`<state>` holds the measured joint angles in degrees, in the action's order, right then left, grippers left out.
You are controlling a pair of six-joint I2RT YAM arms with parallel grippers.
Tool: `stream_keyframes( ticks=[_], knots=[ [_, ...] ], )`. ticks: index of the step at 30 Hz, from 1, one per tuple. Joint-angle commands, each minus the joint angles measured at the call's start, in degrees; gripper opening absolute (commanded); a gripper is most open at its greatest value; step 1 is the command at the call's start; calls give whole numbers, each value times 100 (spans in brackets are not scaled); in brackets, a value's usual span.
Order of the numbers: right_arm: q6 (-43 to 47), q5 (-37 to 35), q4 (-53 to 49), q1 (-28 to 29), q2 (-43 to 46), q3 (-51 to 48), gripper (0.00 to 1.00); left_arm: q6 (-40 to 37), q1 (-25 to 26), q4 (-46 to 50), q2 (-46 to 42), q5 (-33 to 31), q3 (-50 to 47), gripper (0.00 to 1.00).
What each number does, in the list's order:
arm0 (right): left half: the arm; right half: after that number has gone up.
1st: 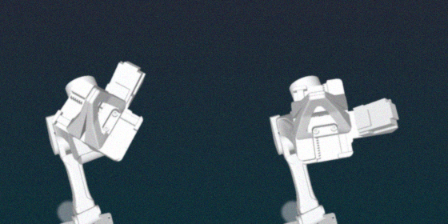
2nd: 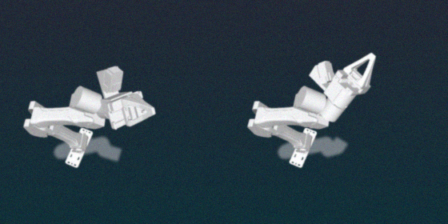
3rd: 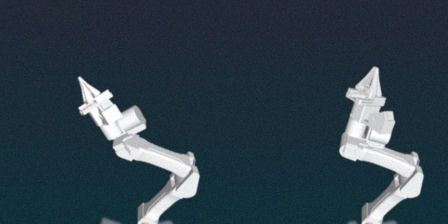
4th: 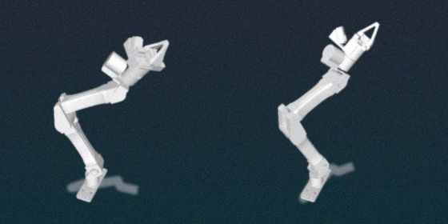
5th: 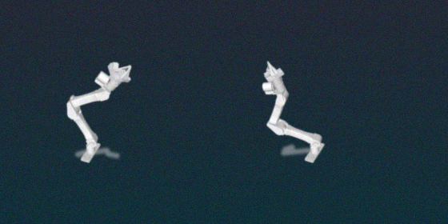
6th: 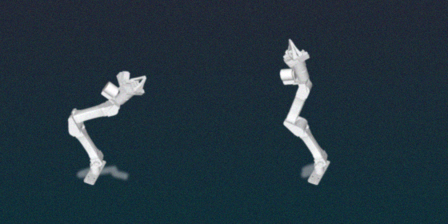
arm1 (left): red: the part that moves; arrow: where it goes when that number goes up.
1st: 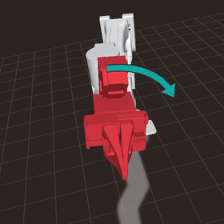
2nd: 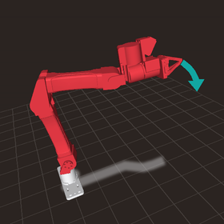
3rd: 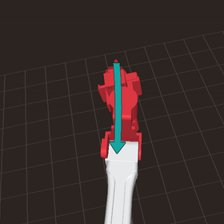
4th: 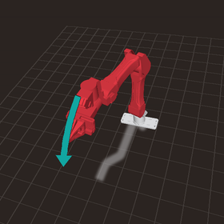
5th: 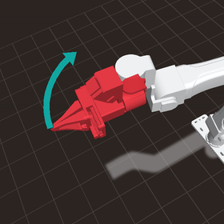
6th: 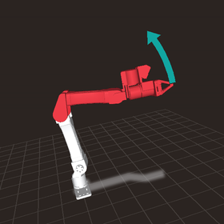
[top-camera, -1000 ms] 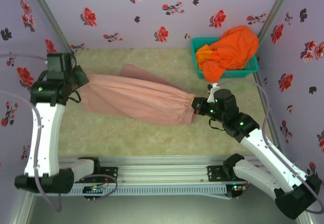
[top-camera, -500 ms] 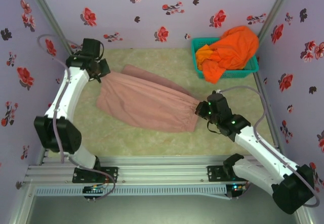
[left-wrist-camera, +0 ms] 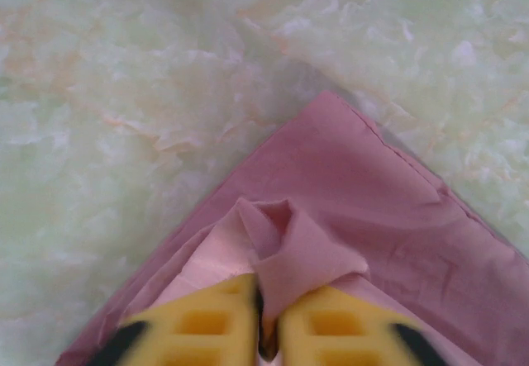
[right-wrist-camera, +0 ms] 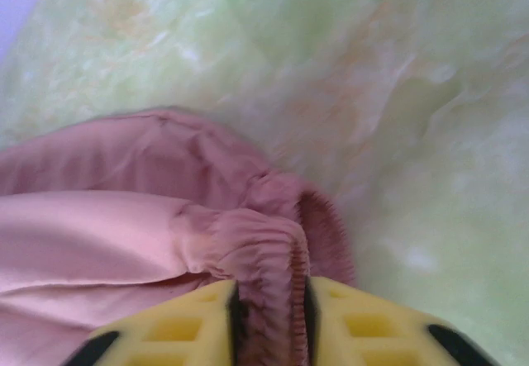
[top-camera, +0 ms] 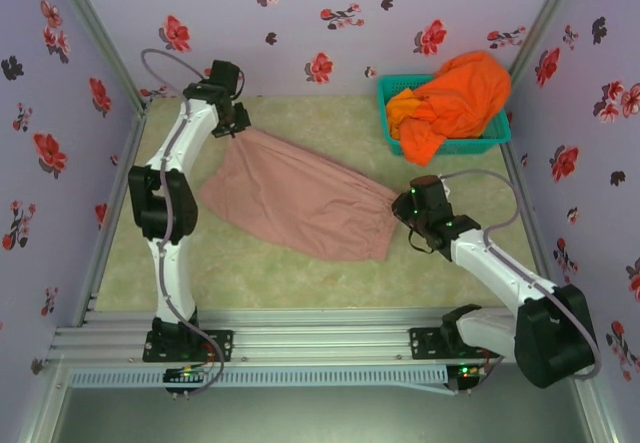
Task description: Fold and stack the shorts
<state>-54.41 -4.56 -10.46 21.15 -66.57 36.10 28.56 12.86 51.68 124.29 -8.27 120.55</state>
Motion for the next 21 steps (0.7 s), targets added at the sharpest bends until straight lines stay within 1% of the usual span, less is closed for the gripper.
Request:
stream_keyframes(
  ticks=[1,2,3,4,6,7,8,10,11,13,15,17,19,21],
  knots=[
    [80,77,-151,-400,-243,158,45,149,-137,-41,280,98,652,50],
    [156,197,-297,-496,-233,281,53,143,-130,-15,282,193,820,62],
    [260,255,-458,-556,-161,393,63,121,-137,0,208,276,945,71],
    [374,254,-591,-590,-51,474,68,102,-135,-21,87,365,977,78],
    [695,345,-836,-590,267,638,74,32,-128,-134,-373,602,751,91],
    [830,490,-861,-589,415,696,77,14,-127,-251,-620,715,508,97],
    [981,845,-855,-586,511,760,82,28,-126,-463,-964,847,86,99],
    [1102,1518,-762,-522,583,881,89,161,-127,-968,-1607,1088,-867,99],
    [1126,1741,-707,-396,555,988,91,230,-120,-1270,-1895,1240,-1412,100],
    [1205,1911,-651,-21,393,1190,94,363,-123,-1900,-2394,1638,-2345,99],
    [1291,1988,-628,375,63,1475,97,661,-118,-2582,-2725,1970,-3300,99],
    [1270,2198,-570,564,-350,1712,97,854,-118,-3079,-2845,2126,-3936,99],
    [1258,2410,-512,593,-787,1882,98,950,-120,-3366,-2821,2145,-4355,99],
    [1378,2396,-530,570,-1221,2038,98,882,-117,-3662,-2719,2208,-4671,99]
  ],
)
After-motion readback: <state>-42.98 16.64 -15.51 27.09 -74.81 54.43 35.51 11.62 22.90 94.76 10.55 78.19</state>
